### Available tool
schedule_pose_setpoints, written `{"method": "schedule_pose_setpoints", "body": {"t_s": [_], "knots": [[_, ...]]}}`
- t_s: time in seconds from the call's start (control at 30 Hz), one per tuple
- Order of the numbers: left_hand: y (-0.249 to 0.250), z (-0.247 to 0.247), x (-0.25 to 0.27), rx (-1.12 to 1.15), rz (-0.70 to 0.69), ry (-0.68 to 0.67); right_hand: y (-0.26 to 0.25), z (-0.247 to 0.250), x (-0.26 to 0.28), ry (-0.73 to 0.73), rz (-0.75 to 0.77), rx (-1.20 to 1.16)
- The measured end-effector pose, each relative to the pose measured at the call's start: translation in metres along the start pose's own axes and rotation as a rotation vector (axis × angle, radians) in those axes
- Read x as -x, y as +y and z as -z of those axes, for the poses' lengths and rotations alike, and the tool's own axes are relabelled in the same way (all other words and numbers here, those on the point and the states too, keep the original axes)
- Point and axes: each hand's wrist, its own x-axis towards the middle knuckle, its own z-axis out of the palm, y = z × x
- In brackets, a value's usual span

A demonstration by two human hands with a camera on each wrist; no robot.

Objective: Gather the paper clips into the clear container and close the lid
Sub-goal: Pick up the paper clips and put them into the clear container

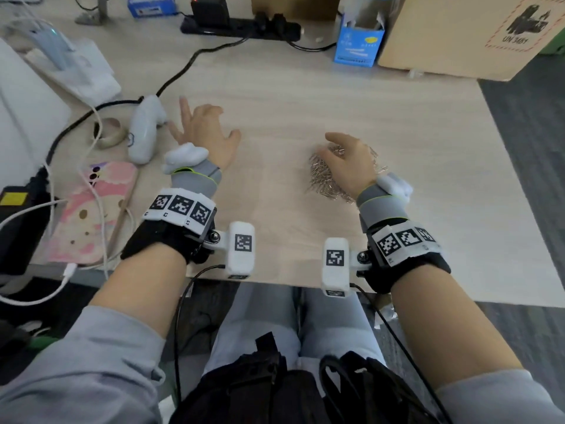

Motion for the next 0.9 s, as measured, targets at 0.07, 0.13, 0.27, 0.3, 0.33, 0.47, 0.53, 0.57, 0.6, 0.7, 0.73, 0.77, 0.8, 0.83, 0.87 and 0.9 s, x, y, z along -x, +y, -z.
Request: {"method": "schedule_pose_setpoints", "body": {"t_s": [0.07, 0.13, 0.27, 0.3, 0.33, 0.47, 0.53, 0.57, 0.6, 0.7, 0.73, 0.77, 0.8, 0.83, 0.87, 0.9], "knots": [[-0.017, -0.001, 0.003, -0.100, 0.086, -0.105, -0.005, -0.008, 0.003, -0.018, -0.002, -0.030], [-0.024, -0.002, 0.009, -0.136, 0.095, -0.198, -0.008, -0.013, 0.006, -0.028, 0.010, -0.021], [-0.015, 0.006, 0.019, -0.038, -0.023, -0.319, -0.012, -0.016, 0.011, -0.021, 0.024, -0.030], [-0.013, 0.006, 0.021, 0.032, -0.056, -0.319, -0.012, -0.015, 0.012, -0.015, 0.022, -0.044], [-0.010, 0.007, 0.024, 0.101, -0.085, -0.316, -0.013, -0.014, 0.012, -0.008, 0.020, -0.059], [-0.002, 0.000, 0.039, 0.313, -0.132, -0.285, -0.012, -0.008, 0.017, 0.024, 0.041, -0.098], [0.002, -0.004, 0.043, 0.395, -0.104, -0.265, -0.014, -0.004, 0.019, 0.026, 0.049, -0.151], [0.002, -0.007, 0.045, 0.430, -0.083, -0.269, -0.017, -0.003, 0.020, 0.014, 0.057, -0.179], [0.003, -0.009, 0.048, 0.465, -0.068, -0.279, -0.020, -0.002, 0.021, -0.002, 0.067, -0.193], [0.008, -0.014, 0.058, 0.561, -0.052, -0.303, -0.029, 0.001, 0.024, -0.076, 0.105, -0.199], [0.012, -0.013, 0.061, 0.590, -0.059, -0.316, -0.030, 0.002, 0.025, -0.091, 0.112, -0.191], [0.016, -0.013, 0.063, 0.612, -0.071, -0.325, -0.032, 0.002, 0.026, -0.103, 0.119, -0.179], [0.020, -0.010, 0.063, 0.615, -0.087, -0.330, -0.034, 0.002, 0.026, -0.114, 0.126, -0.169], [0.026, -0.009, 0.063, 0.603, -0.103, -0.330, -0.035, 0.002, 0.027, -0.125, 0.134, -0.163], [0.031, -0.006, 0.062, 0.580, -0.114, -0.331, -0.037, 0.003, 0.028, -0.134, 0.140, -0.156], [0.037, -0.004, 0.062, 0.562, -0.122, -0.335, -0.038, 0.004, 0.029, -0.139, 0.147, -0.144]]}}
